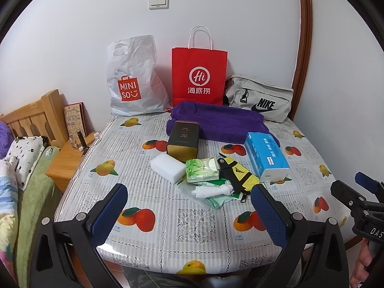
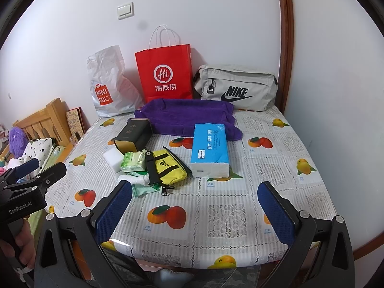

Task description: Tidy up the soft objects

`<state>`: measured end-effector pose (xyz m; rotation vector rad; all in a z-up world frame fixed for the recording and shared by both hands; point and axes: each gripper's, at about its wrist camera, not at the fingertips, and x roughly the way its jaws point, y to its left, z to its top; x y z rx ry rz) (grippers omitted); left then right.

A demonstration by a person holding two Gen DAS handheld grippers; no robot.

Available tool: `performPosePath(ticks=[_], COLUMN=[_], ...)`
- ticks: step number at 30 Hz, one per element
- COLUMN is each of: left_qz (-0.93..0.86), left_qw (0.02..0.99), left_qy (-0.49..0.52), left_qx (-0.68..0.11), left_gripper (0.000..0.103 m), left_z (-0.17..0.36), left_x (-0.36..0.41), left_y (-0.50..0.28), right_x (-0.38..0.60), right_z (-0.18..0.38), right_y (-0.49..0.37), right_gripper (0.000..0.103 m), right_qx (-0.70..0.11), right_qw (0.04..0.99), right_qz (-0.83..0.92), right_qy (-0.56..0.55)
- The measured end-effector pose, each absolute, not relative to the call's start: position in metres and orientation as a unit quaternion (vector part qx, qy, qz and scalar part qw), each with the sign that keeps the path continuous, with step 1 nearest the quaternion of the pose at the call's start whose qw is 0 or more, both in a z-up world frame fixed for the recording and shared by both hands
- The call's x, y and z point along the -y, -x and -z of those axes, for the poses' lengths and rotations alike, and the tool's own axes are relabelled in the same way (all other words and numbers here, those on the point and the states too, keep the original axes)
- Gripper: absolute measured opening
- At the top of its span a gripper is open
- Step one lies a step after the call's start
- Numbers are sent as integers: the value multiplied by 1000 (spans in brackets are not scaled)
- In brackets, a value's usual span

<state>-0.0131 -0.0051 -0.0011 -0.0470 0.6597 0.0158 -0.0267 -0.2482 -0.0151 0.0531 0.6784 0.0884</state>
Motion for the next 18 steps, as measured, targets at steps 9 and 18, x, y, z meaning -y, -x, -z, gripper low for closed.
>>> performPosePath(ticks=[9, 18], left_qz=[-9, -13], left_qw=[946, 945], left_qy=[23, 21], left_qx=[-324, -326], left_gripper=[103, 103], left_z=[2, 1], left_x=[4, 3], left_y=[12, 12], right_x=[247, 247], right_z=[16, 16], right_y=[29, 29], right_gripper=[103, 103], right_qx=[-333, -332], right_qw=[942, 942], right_qz=[-44, -44], right_qy=[-25, -24])
